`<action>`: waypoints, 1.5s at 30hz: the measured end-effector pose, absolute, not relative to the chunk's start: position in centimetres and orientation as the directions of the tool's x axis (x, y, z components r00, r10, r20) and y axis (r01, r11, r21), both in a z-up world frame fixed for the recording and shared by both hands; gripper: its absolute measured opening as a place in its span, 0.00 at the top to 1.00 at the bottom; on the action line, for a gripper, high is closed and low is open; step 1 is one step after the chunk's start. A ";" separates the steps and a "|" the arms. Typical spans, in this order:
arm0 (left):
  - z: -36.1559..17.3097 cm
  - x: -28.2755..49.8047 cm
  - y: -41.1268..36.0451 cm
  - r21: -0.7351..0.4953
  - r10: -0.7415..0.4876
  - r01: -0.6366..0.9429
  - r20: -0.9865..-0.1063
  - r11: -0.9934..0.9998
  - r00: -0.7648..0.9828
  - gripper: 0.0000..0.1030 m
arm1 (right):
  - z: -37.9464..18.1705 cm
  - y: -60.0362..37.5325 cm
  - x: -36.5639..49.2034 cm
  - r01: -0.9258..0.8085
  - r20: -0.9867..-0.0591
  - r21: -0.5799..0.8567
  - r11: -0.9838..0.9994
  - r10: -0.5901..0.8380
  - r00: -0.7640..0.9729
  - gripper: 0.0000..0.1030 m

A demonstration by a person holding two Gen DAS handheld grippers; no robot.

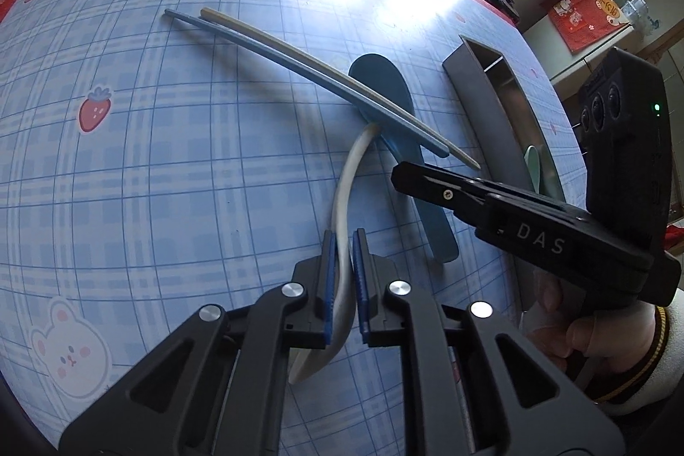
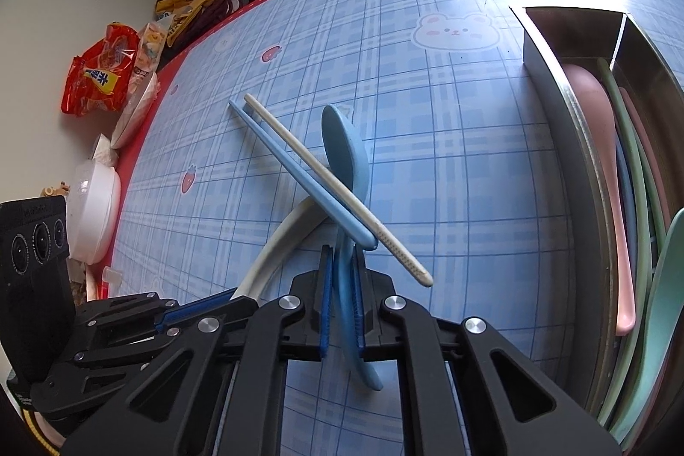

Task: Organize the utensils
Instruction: 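Lift the beige and blue spoons and carry both toward the metal tray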

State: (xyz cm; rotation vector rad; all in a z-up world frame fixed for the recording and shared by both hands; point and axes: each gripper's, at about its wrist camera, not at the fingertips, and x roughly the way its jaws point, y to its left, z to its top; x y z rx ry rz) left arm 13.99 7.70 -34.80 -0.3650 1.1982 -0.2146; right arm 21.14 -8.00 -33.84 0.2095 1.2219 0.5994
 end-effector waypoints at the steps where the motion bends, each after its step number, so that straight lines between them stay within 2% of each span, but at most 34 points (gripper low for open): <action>1: -34.9 14.1 7.7 -0.385 -0.350 -0.030 -0.868 0.923 0.353 0.86 | -33.9 -8.0 21.1 -0.318 -0.818 0.461 0.828 0.536 0.210 0.92; 8: -35.3 14.3 6.9 -0.350 -0.326 -0.001 -0.874 0.937 0.361 0.85 | -33.6 -7.9 20.5 -0.357 -0.824 0.434 0.827 0.524 0.213 0.93; 15: -35.9 14.1 7.5 -0.386 -0.357 0.002 -0.851 0.923 0.384 0.84 | -33.3 -7.3 20.2 -0.415 -0.833 0.384 0.825 0.503 0.229 0.93; 23: -35.8 13.7 6.8 -0.340 -0.321 0.026 -0.858 0.940 0.401 0.83 | -33.2 -7.2 19.6 -0.447 -0.850 0.343 0.826 0.476 0.226 0.93; 37: -35.7 12.2 6.8 -0.327 -0.301 -0.001 -0.872 0.945 0.386 0.86 | -32.8 -8.5 17.6 -0.410 -0.884 0.328 0.851 0.429 0.185 0.93; 45: -35.9 10.1 7.9 -0.372 -0.323 -0.056 -0.864 0.927 0.386 0.86 | -32.8 -9.5 16.5 -0.397 -0.887 0.329 0.857 0.424 0.180 0.93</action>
